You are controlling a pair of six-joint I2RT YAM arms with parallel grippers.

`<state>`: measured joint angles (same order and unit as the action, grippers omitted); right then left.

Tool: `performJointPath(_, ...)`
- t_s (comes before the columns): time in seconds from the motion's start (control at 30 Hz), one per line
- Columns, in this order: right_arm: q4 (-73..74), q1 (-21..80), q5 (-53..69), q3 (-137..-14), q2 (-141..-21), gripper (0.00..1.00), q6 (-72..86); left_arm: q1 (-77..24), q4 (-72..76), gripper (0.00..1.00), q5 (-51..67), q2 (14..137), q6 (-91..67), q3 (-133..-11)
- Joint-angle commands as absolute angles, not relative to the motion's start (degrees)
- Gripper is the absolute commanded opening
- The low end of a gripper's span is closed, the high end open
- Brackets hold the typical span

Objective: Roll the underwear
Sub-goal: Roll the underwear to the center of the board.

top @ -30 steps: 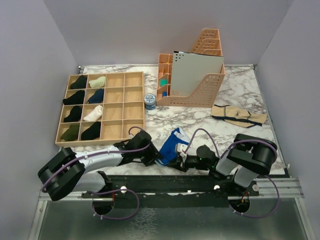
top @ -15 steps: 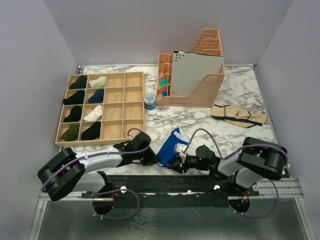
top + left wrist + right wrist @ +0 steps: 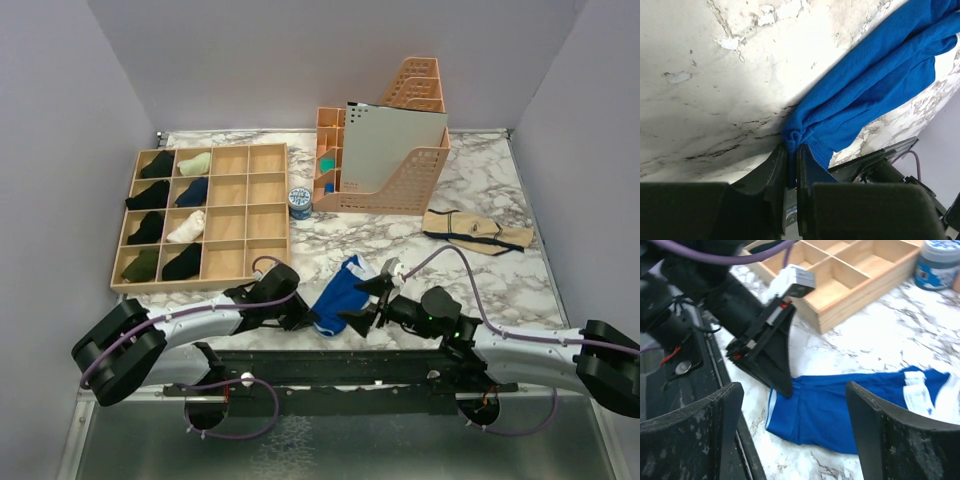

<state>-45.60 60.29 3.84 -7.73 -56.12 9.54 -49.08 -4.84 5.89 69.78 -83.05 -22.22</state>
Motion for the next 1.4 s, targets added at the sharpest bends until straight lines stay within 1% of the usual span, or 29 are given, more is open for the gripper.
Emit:
performJointPath(0.0,-29.3,60.5,-4.3,-12.2,-54.6,0.9,13.3,-47.1,-7.0,0.0,6.3,68.8,-83.8,-22.2)
performJointPath(0.03,-28.9,60.5,-3.3,-12.9,-55.8,0.92,11.3,-46.7,-7.6,0.0,6.4,68.8,-83.3,-22.5)
performJointPath(0.07,-28.9,60.6,-1.4,-13.5,-57.1,0.91,8.4,-46.2,-8.1,0.0,6.6,68.7,-83.0,-22.8)
performJointPath(0.1,-29.0,61.1,-1.0,-13.8,-58.3,0.88,6.1,-45.5,-8.3,0.0,7.3,68.8,-82.5,-23.0)
performJointPath(0.13,-29.9,62.8,-3.0,-13.7,-59.5,0.86,3.0,-44.2,-8.6,0.0,8.1,68.8,-82.1,-23.2)
performJointPath(0.23,-29.9,73.0,-12.7,-15.1,-64.1,0.9,-14.1,-41.3,-8.9,0.0,11.0,68.7,-81.8,-23.2)
performJointPath(0.3,-31.5,76.5,-19.3,-16.2,-68.5,0.9,-20.5,-39.5,-9.3,0.0,12.9,68.7,-81.5,-23.5)
performJointPath(0.37,-31.5,79.3,-19.3,-17.2,-72.5,0.9,-28.1,-38.3,-10.3,0.0,13.9,69.0,-81.0,-24.2)
performJointPath(0.4,-34.3,80.9,-21.3,-17.3,-74.3,0.9,-31.4,-37.9,-10.4,0.0,14.6,69.3,-80.8,-24.3)
performJointPath(0.43,-37.4,81.8,-23.1,-17.4,-76.3,0.9,-33.7,-37.7,-10.6,0.0,15.0,69.5,-80.6,-24.5)
performJointPath(0.57,-41.0,83.1,-23.2,-19.6,-85.0,0.87,-41.4,-37.4,-10.0,0.0,16.9,70.1,-81.1,-24.6)
performJointPath(0.67,-50.3,83.2,-24.2,-18.8,-90.0,0.81,-44.5,-37.3,-10.3,0.0,17.2,70.1,-81.1,-24.6)
performJointPath(0.77,-53.2,83.3,-23.8,-19.6,-93.3,0.79,-47.0,-37.2,-10.5,0.0,17.2,69.6,-81.2,-24.3)
performJointPath(0.9,-55.8,83.7,-20.9,-19.7,-95.1,0.71,-49.5,-37.0,-10.4,0.0,17.1,68.8,-82.0,-23.5)
performJointPath(1.0,-53.0,83.8,-20.0,-21.2,-96.0,0.61,-49.2,-37.0,-10.5,0.0,17.2,68.4,-82.3,-23.4)
performJointPath(1.13,-53.0,83.8,-19.9,-21.6,-97.0,0.48,-48.1,-36.9,-10.9,0.0,16.9,67.6,-82.5,-23.1)
performJointPath(1.27,-50.8,83.8,-20.6,-23.1,-98.3,0.43,-46.1,-36.9,-10.7,0.0,17.0,66.9,-82.8,-22.1)
performJointPath(1.37,-52.6,83.8,-21.2,-23.0,-99.5,0.34,-45.5,-36.9,-9.6,0.0,17.2,66.4,-83.7,-21.3)
